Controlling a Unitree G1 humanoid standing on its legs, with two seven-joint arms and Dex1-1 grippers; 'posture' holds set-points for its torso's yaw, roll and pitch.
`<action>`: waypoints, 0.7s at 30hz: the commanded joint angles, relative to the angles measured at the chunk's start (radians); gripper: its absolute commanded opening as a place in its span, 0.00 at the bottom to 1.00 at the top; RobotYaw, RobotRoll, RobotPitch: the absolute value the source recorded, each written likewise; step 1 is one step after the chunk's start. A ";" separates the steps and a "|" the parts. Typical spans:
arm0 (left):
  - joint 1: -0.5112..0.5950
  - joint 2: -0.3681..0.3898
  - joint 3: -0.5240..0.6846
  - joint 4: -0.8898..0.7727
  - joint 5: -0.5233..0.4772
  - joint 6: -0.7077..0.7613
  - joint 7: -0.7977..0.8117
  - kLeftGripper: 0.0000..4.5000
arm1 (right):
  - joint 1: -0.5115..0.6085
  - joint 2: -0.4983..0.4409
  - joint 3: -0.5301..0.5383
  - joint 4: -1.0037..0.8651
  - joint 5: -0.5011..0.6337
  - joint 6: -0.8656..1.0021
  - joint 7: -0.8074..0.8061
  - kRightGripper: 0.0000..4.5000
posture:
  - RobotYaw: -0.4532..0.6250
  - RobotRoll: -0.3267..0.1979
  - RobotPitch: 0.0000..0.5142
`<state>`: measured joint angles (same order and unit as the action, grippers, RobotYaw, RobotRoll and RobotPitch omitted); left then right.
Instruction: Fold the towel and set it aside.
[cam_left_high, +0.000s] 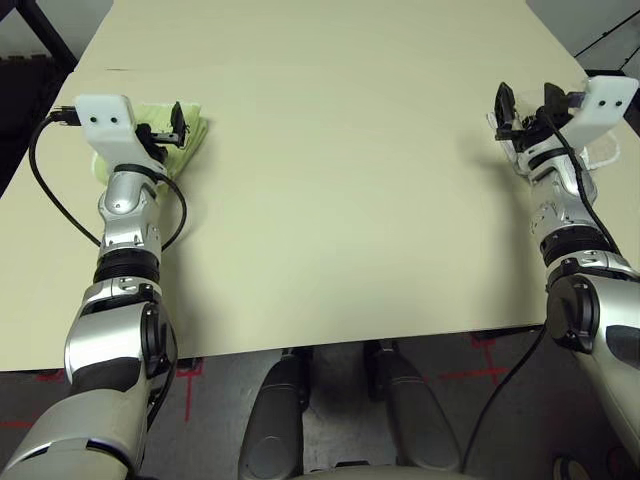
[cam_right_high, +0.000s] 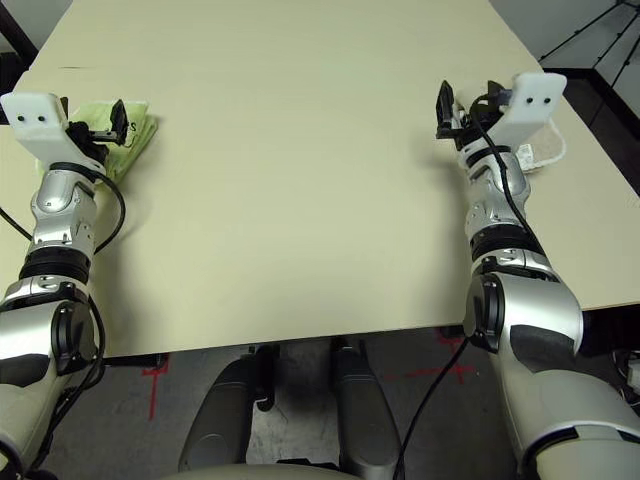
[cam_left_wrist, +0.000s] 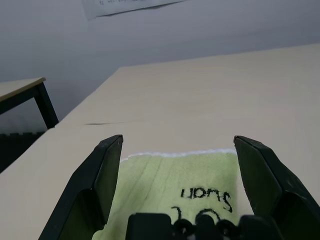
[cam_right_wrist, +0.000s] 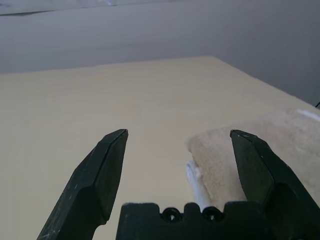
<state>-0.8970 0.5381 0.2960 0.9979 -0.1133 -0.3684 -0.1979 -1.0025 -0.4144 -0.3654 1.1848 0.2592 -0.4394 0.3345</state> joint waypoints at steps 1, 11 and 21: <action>0.020 0.012 0.003 0.014 -0.012 0.031 -0.021 1.00 | 0.019 -0.002 -0.003 0.004 -0.001 0.018 0.005 0.99 | 0.42 0.62 0.34; 0.046 0.017 0.008 -0.001 -0.026 0.059 -0.069 1.00 | 0.007 -0.003 0.018 0.009 -0.022 0.039 0.041 0.99 | 0.42 0.62 0.36; 0.067 0.022 0.013 -0.019 -0.038 0.064 -0.062 1.00 | 0.003 -0.002 0.028 0.009 -0.031 0.054 0.056 0.99 | 0.43 0.62 0.37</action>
<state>-0.8507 0.5529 0.3009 0.9921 -0.1429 -0.3145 -0.2605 -1.0031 -0.4135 -0.3364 1.1848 0.2293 -0.3951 0.3890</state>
